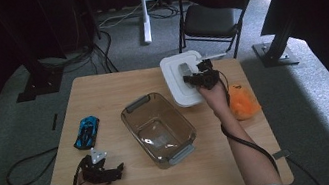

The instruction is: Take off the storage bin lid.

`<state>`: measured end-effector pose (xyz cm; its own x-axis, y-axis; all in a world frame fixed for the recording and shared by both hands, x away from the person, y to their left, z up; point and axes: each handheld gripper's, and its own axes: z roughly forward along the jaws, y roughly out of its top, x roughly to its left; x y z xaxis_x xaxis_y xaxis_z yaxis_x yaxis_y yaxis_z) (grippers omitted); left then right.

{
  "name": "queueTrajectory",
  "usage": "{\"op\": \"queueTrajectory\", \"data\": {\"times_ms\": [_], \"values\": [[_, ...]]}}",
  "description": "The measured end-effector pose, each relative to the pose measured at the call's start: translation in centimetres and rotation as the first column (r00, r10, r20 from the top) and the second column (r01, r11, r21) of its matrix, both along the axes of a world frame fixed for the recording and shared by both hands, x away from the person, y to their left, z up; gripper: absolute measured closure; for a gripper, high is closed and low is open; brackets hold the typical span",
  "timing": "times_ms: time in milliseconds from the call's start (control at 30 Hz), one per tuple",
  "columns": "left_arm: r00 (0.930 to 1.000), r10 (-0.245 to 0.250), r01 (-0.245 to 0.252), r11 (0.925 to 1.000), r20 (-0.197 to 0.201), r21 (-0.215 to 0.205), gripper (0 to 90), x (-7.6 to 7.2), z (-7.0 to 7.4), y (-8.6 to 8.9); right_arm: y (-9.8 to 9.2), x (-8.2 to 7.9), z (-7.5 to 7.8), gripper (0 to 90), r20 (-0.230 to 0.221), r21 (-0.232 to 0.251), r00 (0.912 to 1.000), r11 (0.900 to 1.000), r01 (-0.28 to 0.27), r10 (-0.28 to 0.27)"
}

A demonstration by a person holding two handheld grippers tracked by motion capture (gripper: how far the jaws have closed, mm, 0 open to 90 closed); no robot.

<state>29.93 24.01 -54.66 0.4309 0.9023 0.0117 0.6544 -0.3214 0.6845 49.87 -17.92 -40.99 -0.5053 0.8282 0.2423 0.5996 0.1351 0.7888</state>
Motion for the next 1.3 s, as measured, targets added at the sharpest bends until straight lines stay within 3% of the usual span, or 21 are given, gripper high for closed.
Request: {"op": "queueTrajectory", "data": {"times_ms": [367,667,1300], "values": [[1.0,0.005,-0.005,1.0,-0.001,0.0,1.1,-0.1,0.0,0.0,0.0,0.9,-2.0,69.0,-0.031,-0.025,0.9993,1.0,0.019,-0.02],[0.9992,0.039,-0.039,0.9992,-0.001,0.003,1.1,-0.1,0.0,-0.2,1.0,1.8,-3.9,69.0,-0.064,-0.037,0.9979,0.999,0.009,-0.011],[0.9999,0.012,-0.012,0.9999,0.0,0.0,1.1,-0.1,0.0,0.0,2.2,3.0,-8.2,69.0,-0.147,-0.062,0.989,0.998,0.007,-0.016]]}}
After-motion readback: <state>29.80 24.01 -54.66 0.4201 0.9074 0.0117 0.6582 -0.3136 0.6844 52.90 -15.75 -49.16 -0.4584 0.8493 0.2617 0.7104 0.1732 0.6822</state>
